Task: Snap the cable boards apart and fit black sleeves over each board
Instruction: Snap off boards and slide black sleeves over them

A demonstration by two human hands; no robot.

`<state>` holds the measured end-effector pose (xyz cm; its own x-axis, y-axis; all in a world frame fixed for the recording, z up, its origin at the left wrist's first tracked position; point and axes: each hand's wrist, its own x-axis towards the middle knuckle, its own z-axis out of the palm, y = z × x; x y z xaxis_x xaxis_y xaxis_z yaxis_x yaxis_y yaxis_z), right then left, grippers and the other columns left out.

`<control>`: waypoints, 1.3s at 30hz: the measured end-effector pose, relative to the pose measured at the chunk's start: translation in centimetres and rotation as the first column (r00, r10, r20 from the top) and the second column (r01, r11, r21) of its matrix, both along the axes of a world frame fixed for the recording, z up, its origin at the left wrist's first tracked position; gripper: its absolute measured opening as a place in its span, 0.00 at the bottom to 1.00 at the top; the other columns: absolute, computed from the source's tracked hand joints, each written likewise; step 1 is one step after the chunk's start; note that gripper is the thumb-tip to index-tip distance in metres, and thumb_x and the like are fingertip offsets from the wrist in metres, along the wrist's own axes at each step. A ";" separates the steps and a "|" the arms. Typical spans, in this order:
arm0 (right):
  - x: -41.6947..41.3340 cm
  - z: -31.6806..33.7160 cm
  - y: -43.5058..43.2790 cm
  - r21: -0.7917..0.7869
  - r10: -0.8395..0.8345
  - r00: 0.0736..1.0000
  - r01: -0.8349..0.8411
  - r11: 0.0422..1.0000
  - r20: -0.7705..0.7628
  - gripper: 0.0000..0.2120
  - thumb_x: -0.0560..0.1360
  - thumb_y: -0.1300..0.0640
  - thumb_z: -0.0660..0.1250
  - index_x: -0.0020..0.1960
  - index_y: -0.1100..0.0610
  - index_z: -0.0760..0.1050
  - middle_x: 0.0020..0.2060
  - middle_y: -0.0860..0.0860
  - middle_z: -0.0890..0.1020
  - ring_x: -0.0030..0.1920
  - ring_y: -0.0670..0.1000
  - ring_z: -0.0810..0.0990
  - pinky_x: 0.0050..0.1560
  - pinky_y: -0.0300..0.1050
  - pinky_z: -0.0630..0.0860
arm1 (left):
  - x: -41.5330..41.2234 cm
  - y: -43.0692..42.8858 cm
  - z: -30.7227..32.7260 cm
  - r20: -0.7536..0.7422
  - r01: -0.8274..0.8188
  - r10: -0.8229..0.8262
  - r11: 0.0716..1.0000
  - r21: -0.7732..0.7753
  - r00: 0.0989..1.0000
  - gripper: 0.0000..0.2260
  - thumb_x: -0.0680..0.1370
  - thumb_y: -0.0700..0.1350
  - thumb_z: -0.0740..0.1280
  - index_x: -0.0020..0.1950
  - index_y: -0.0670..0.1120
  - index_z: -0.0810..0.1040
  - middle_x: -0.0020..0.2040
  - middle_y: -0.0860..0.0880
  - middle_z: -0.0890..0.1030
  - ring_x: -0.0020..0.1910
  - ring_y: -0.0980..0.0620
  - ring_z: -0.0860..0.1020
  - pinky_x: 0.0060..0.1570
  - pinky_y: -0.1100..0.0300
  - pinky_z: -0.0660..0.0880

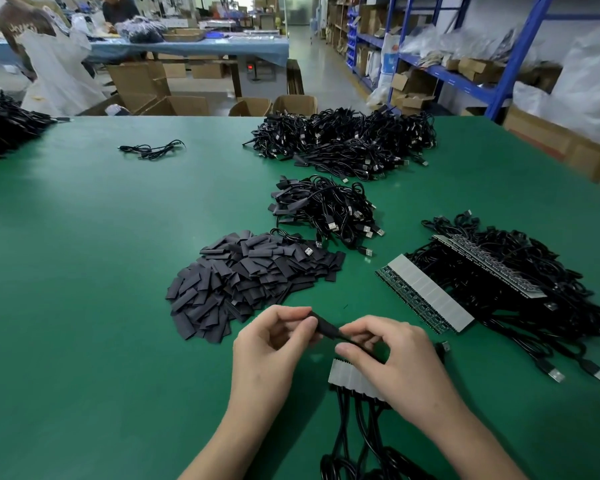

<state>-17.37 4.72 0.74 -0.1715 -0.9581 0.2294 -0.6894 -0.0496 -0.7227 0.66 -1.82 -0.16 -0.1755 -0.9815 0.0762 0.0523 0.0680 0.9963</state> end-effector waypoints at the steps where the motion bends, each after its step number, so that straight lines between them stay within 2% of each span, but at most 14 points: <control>1: -0.5 0.1 -0.1 0.025 0.012 1.000 -0.012 1.000 -0.011 0.08 0.70 0.36 0.69 0.45 0.36 0.80 0.43 0.34 0.83 0.48 0.41 0.82 0.47 0.33 0.75 | 0.0 -0.1 0.1 -0.058 0.011 -0.008 0.999 0.039 0.998 0.03 0.77 0.37 0.74 0.50 0.43 0.84 0.41 0.44 0.87 0.42 0.49 0.87 0.43 0.66 0.79; 6: -1.9 0.0 -0.1 0.081 0.058 0.998 -0.060 0.995 0.023 0.04 0.77 0.47 0.72 0.45 0.37 0.82 0.39 0.38 0.85 0.42 0.43 0.83 0.45 0.42 0.77 | 0.2 -0.3 0.0 -0.142 0.034 -0.018 0.994 0.107 0.990 0.05 0.77 0.38 0.74 0.53 0.42 0.83 0.43 0.43 0.87 0.45 0.46 0.87 0.45 0.65 0.80; 9: -1.6 0.4 -0.4 0.011 -0.016 0.991 0.015 1.000 0.135 0.06 0.80 0.51 0.70 0.46 0.41 0.83 0.31 0.46 0.84 0.32 0.47 0.82 0.37 0.43 0.78 | 0.4 -0.5 -0.3 0.115 0.040 -0.038 0.999 -0.015 0.993 0.10 0.77 0.44 0.75 0.58 0.52 0.82 0.45 0.52 0.86 0.46 0.54 0.84 0.46 0.66 0.77; 11: -1.8 1.0 -0.9 -0.017 -0.098 0.972 0.104 0.994 0.212 0.07 0.80 0.52 0.70 0.46 0.42 0.83 0.28 0.50 0.81 0.28 0.47 0.80 0.34 0.38 0.77 | 0.8 -0.5 -0.4 0.450 0.116 -0.016 0.974 -0.195 0.893 0.17 0.76 0.57 0.74 0.64 0.59 0.79 0.49 0.59 0.82 0.49 0.59 0.79 0.50 0.65 0.75; 13: -2.0 2.3 -2.1 -0.047 -0.165 0.968 0.177 0.983 0.187 0.07 0.81 0.51 0.69 0.46 0.43 0.84 0.27 0.49 0.80 0.26 0.46 0.78 0.32 0.38 0.76 | 1.1 -0.4 -0.3 0.728 0.315 -0.020 0.910 -0.271 0.685 0.28 0.73 0.74 0.63 0.67 0.61 0.78 0.53 0.63 0.75 0.55 0.62 0.72 0.58 0.61 0.71; 15: -2.1 4.3 -4.4 -0.103 -0.196 0.976 0.205 0.973 0.095 0.07 0.81 0.51 0.69 0.48 0.44 0.85 0.29 0.44 0.82 0.29 0.47 0.80 0.34 0.46 0.79 | 1.2 -0.1 -0.3 0.842 0.437 -0.047 0.869 -0.230 0.537 0.36 0.70 0.81 0.53 0.66 0.63 0.79 0.55 0.64 0.71 0.58 0.62 0.68 0.60 0.61 0.67; 17: -2.3 6.8 -8.1 -0.162 -0.224 0.974 0.219 0.962 -0.017 0.08 0.81 0.50 0.69 0.51 0.48 0.87 0.35 0.45 0.86 0.30 0.48 0.81 0.34 0.50 0.80 | 1.1 0.0 -0.3 0.866 0.482 -0.080 0.854 -0.196 0.493 0.34 0.69 0.82 0.56 0.65 0.64 0.79 0.55 0.64 0.69 0.59 0.62 0.66 0.60 0.63 0.64; 20: -2.9 10.8 -14.7 -0.202 -0.233 0.966 0.206 0.957 -0.116 0.10 0.83 0.51 0.67 0.54 0.54 0.86 0.34 0.44 0.83 0.26 0.40 0.71 0.28 0.36 0.71 | 1.1 0.0 -0.1 0.853 0.510 -0.138 0.845 -0.163 0.503 0.28 0.70 0.77 0.64 0.63 0.62 0.78 0.55 0.64 0.70 0.60 0.62 0.67 0.60 0.63 0.65; 23: -2.9 13.9 -18.9 -0.055 -0.222 0.950 0.215 0.975 -0.219 0.21 0.83 0.46 0.66 0.69 0.58 0.79 0.52 0.51 0.83 0.53 0.50 0.82 0.57 0.47 0.78 | 1.4 -0.1 0.1 0.742 0.470 -0.238 0.875 -0.115 0.626 0.21 0.69 0.70 0.73 0.56 0.61 0.77 0.51 0.64 0.77 0.54 0.63 0.73 0.57 0.62 0.70; 25: -2.5 14.3 -19.1 -0.008 -0.195 0.947 0.199 0.980 -0.254 0.25 0.83 0.43 0.63 0.74 0.58 0.73 0.64 0.54 0.80 0.63 0.54 0.79 0.63 0.49 0.75 | 1.5 -0.1 0.3 0.555 0.451 -0.363 0.892 -0.025 0.749 0.18 0.69 0.60 0.80 0.51 0.58 0.77 0.46 0.60 0.81 0.47 0.61 0.79 0.49 0.64 0.75; 28: -1.3 12.0 -14.5 -0.020 -0.068 0.980 0.065 0.998 -0.186 0.17 0.84 0.43 0.61 0.62 0.52 0.81 0.55 0.47 0.85 0.50 0.45 0.83 0.49 0.41 0.76 | 1.4 -0.1 0.5 0.266 0.460 -0.461 0.885 0.070 0.847 0.14 0.71 0.48 0.82 0.51 0.53 0.79 0.42 0.54 0.81 0.40 0.57 0.79 0.46 0.63 0.76; 30: -0.9 8.8 -10.0 0.147 0.039 0.999 -0.036 0.988 -0.021 0.15 0.83 0.41 0.62 0.50 0.48 0.83 0.44 0.44 0.87 0.44 0.44 0.85 0.46 0.45 0.79 | 1.3 -0.2 0.6 0.155 0.433 -0.444 0.896 0.101 0.883 0.13 0.72 0.43 0.80 0.52 0.48 0.80 0.40 0.54 0.81 0.39 0.55 0.77 0.46 0.62 0.75; 35: -0.2 2.9 -1.3 0.296 0.101 0.936 -0.207 0.933 0.336 0.21 0.74 0.30 0.69 0.47 0.47 0.84 0.43 0.47 0.88 0.46 0.43 0.86 0.49 0.42 0.78 | 1.2 -0.2 0.6 0.012 0.350 -0.357 0.923 0.160 0.934 0.09 0.76 0.39 0.77 0.55 0.45 0.83 0.41 0.50 0.83 0.42 0.54 0.80 0.48 0.63 0.77; 39: 0.9 1.0 -0.3 0.215 0.084 0.901 -0.190 0.958 0.425 0.13 0.74 0.42 0.71 0.46 0.51 0.83 0.36 0.51 0.85 0.36 0.47 0.83 0.40 0.45 0.78 | 1.0 0.3 0.9 0.077 0.312 -0.321 0.944 0.110 0.944 0.04 0.80 0.45 0.73 0.48 0.46 0.85 0.40 0.48 0.85 0.40 0.57 0.80 0.43 0.66 0.75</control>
<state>-16.45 4.40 1.76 -0.0616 -0.9951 -0.0773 -0.3303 0.0934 -0.9393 1.68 -1.55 0.78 -0.4800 -0.8761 -0.0464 -0.0369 -0.0327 0.9988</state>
